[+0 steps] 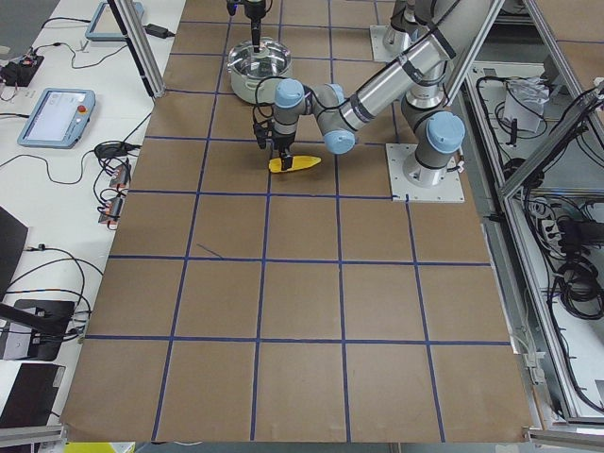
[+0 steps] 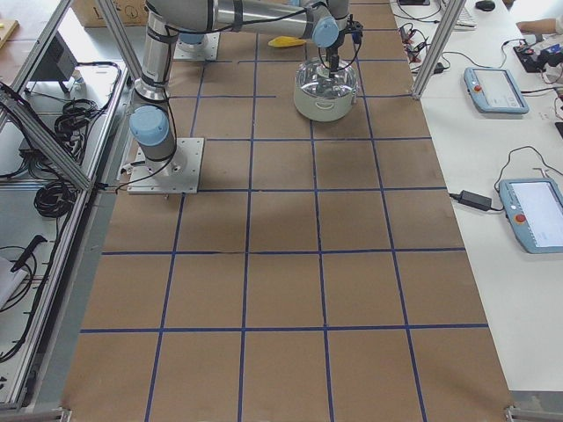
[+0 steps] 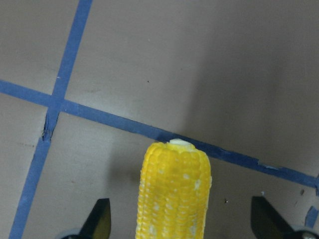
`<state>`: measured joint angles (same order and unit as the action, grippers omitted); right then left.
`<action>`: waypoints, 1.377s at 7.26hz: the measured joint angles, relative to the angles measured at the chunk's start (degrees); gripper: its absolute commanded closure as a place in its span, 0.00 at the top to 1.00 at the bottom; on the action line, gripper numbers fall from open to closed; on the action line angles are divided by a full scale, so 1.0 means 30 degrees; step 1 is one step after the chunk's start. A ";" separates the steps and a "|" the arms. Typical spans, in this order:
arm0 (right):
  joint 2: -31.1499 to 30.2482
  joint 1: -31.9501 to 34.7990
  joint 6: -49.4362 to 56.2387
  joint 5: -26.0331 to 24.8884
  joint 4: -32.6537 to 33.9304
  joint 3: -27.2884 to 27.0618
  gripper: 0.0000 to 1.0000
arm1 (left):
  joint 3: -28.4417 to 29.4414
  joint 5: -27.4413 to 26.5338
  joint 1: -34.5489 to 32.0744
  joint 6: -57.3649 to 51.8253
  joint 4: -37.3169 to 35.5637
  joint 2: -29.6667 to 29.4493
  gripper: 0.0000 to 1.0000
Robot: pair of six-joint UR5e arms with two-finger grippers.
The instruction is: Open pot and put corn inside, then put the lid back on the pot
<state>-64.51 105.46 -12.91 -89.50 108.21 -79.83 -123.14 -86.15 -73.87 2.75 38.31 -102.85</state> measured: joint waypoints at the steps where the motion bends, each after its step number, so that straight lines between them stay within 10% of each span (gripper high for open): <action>1: -0.0001 -0.0012 -0.0009 0.0007 0.0054 -0.0020 0.71 | -0.0059 0.0010 -0.0007 0.0036 -0.0054 -0.0055 0.69; 4: 0.0002 0.0013 -0.0018 0.0036 0.0064 -0.0093 0.64 | -0.0388 0.0122 -0.0050 0.0225 -0.0169 -0.0101 0.24; 10: 0.0096 0.0165 -0.0423 0.0013 0.0078 0.0116 0.55 | 0.2119 -0.1096 -0.0093 0.0421 0.4000 0.2031 0.19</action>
<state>-64.22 105.96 -14.18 -89.46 108.45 -79.48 -116.78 -89.43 -74.15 4.01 50.31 -96.76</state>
